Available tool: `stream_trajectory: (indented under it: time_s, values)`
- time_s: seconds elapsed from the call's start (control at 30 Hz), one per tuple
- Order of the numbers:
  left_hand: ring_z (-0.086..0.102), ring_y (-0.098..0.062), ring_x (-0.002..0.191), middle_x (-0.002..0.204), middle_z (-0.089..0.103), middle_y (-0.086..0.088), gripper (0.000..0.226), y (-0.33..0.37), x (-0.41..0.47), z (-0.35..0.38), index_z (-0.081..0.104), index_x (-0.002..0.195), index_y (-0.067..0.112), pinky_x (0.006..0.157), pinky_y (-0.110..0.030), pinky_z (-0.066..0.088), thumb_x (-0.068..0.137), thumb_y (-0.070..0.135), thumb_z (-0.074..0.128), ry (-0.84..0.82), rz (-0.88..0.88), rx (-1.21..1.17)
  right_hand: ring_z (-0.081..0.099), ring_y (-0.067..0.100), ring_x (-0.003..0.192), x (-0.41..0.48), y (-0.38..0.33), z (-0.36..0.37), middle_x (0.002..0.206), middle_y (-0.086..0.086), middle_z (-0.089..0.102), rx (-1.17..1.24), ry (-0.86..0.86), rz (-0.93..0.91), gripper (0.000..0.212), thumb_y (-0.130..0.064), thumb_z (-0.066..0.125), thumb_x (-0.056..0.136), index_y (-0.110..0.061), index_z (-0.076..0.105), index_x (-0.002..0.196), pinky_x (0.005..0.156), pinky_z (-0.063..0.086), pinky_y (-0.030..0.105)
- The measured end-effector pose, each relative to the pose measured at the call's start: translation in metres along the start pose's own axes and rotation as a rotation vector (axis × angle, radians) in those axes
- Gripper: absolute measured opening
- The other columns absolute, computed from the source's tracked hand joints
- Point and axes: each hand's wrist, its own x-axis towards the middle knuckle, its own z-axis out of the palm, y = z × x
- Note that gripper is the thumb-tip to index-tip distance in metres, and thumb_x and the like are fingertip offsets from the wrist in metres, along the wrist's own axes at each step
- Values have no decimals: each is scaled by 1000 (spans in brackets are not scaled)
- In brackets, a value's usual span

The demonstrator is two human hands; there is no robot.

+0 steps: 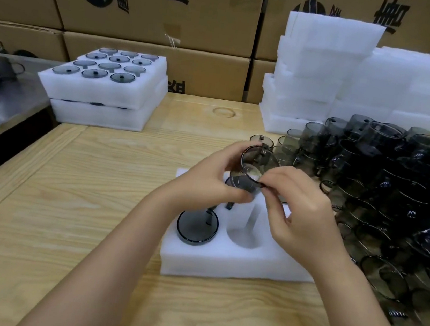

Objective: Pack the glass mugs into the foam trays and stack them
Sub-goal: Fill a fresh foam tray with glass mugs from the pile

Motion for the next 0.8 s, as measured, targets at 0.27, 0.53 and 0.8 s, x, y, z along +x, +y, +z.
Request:
stream_trajectory:
  time_s: [0.27, 0.53, 0.8]
  values:
    - [63, 2, 98, 96, 69, 20, 52, 0, 5, 4, 61, 108, 24, 80, -12, 45, 65, 11, 86, -86, -1, -5, 53, 4, 95, 3, 8, -17, 120, -15, 50, 395, -110, 441, 47, -31, 69, 76, -38, 52, 120, 74, 45, 17]
    - [35, 3, 133, 140, 46, 18, 91, 2, -3, -9, 47, 136, 26, 110, -20, 30, 56, 42, 87, -306, -84, 332, 61, 11, 102, 0, 6, -19, 110, -14, 66, 649, -339, 576, 70, -47, 74, 55, -36, 56, 122, 90, 51, 30]
    - [32, 0, 133, 138, 41, 18, 55, 0, -6, -7, 55, 97, 33, 113, -32, 28, 56, 40, 90, -314, -94, 403, 60, 8, 94, 3, 0, -26, 106, -19, 62, 515, -448, 491, 56, -55, 72, 53, -40, 62, 106, 87, 48, 30]
